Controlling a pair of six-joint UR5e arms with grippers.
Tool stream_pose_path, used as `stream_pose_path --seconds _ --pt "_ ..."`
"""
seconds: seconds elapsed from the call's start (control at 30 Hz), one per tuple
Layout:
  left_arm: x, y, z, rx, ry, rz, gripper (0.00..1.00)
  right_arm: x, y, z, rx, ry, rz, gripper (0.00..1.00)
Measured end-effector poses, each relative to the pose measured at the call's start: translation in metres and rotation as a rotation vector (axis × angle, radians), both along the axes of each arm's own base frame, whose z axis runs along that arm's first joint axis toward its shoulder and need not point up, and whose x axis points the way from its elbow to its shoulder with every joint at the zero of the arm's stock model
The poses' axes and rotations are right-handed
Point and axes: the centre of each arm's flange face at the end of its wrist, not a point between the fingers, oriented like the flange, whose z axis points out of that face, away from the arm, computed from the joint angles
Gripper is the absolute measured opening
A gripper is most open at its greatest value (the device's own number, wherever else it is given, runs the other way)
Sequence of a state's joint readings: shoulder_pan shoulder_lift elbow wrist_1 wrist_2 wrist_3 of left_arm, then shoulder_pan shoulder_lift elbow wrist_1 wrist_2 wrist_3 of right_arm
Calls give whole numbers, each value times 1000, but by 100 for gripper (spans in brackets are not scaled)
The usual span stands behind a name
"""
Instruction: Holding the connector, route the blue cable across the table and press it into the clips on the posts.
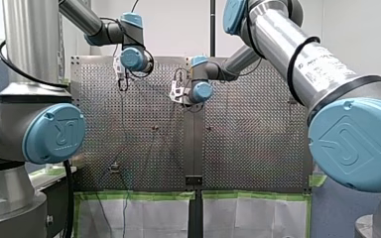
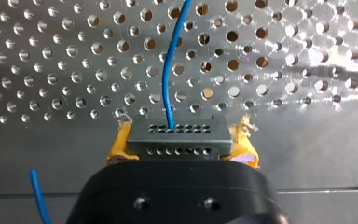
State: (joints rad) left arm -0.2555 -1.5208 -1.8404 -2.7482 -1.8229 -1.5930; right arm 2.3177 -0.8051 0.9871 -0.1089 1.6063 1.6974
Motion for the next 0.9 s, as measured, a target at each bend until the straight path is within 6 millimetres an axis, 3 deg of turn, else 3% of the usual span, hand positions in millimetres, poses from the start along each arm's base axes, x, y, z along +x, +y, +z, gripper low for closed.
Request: stream_pose_path --seconds 0.57,0.73,0.9 --pt "43 13 -66 57 108 142 100 -8 -10 0 -1 -2 -12 0" --pt "59 12 -73 74 106 155 100 -8 -10 0 0 -2 -11 0" --pt "72 14 -67 78 84 195 100 -8 -10 0 -1 -1 -11 0"
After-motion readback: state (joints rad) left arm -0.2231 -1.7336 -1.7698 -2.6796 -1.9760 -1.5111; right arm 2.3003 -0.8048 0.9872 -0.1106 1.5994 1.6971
